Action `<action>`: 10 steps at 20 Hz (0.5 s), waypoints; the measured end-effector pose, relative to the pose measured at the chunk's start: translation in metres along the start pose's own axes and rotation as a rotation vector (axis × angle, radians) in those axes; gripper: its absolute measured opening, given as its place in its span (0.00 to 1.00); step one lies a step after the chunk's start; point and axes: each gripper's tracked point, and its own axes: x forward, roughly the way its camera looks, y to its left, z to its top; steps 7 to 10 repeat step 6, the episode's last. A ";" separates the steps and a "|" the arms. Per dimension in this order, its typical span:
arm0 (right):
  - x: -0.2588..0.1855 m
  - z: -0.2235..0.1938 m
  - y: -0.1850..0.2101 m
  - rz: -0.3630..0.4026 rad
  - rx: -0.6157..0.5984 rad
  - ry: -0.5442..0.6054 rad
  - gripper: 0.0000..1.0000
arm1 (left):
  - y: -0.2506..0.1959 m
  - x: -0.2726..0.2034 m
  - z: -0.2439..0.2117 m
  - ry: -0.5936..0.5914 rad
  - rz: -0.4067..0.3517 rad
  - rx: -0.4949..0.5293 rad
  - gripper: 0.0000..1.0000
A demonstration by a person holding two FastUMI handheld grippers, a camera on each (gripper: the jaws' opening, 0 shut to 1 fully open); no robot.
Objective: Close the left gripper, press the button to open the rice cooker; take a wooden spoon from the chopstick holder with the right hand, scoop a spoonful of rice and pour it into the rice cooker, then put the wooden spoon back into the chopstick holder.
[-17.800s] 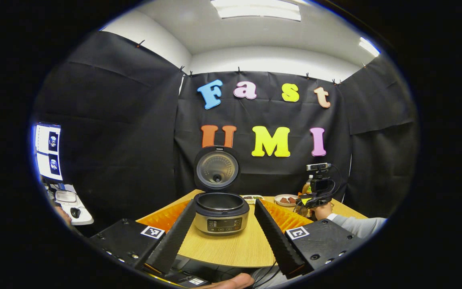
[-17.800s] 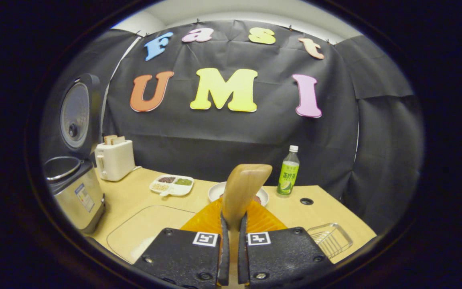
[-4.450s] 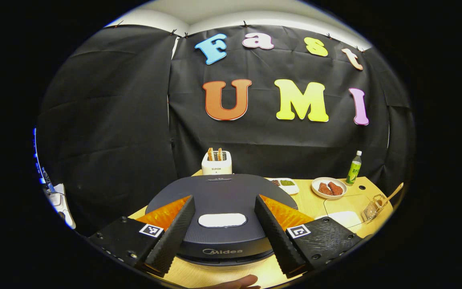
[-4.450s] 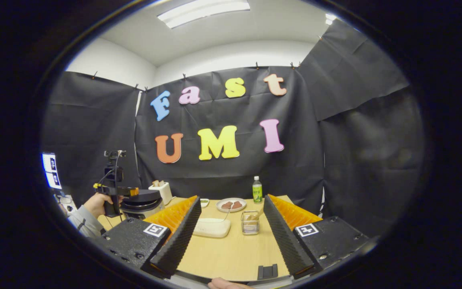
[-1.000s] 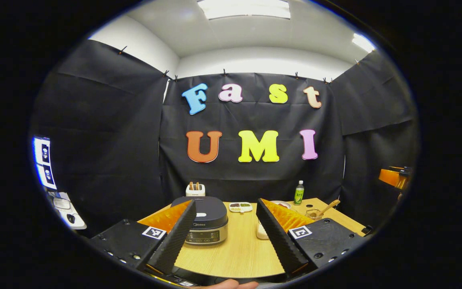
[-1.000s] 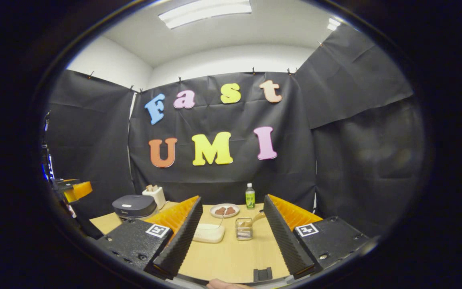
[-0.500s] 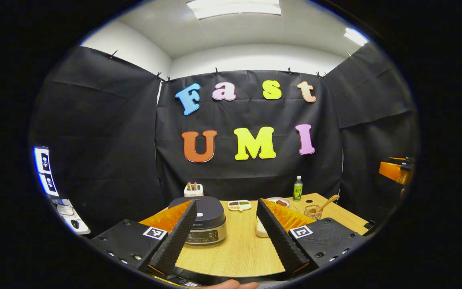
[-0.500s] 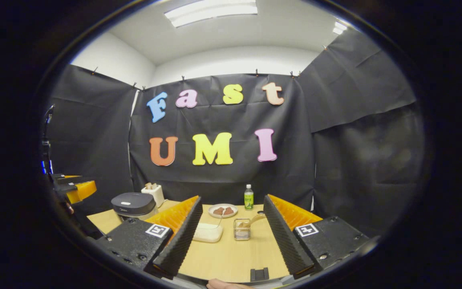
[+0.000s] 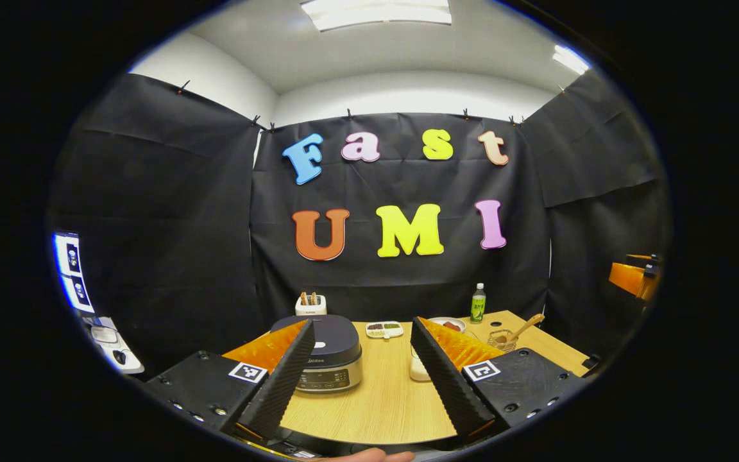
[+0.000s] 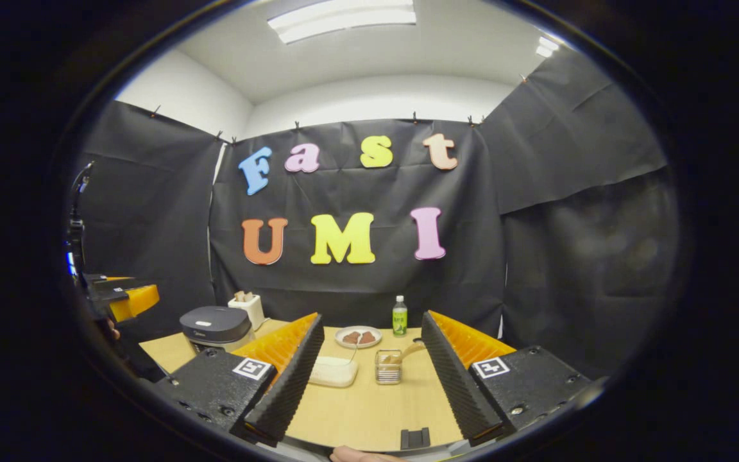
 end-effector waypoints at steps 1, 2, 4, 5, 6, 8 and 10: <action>0.000 0.000 0.000 0.001 0.000 -0.001 0.98 | 0.003 0.000 0.001 -0.008 0.011 -0.011 0.95; -0.001 -0.001 0.000 0.002 -0.002 0.000 0.96 | 0.008 -0.001 0.004 -0.013 0.021 -0.025 0.95; -0.001 -0.002 -0.001 0.003 -0.002 0.000 0.97 | 0.010 -0.003 0.005 -0.017 0.030 -0.053 0.95; 0.000 -0.003 -0.002 0.005 0.001 0.000 0.97 | 0.009 -0.003 0.004 -0.015 0.026 -0.058 0.95; -0.001 -0.003 -0.002 0.005 0.004 -0.001 0.96 | 0.009 -0.004 0.003 -0.012 0.023 -0.053 0.96; -0.001 -0.003 -0.002 0.005 0.004 -0.001 0.96 | 0.009 -0.004 0.003 -0.012 0.023 -0.053 0.96; -0.001 -0.003 -0.002 0.005 0.004 -0.001 0.96 | 0.009 -0.004 0.003 -0.012 0.023 -0.053 0.96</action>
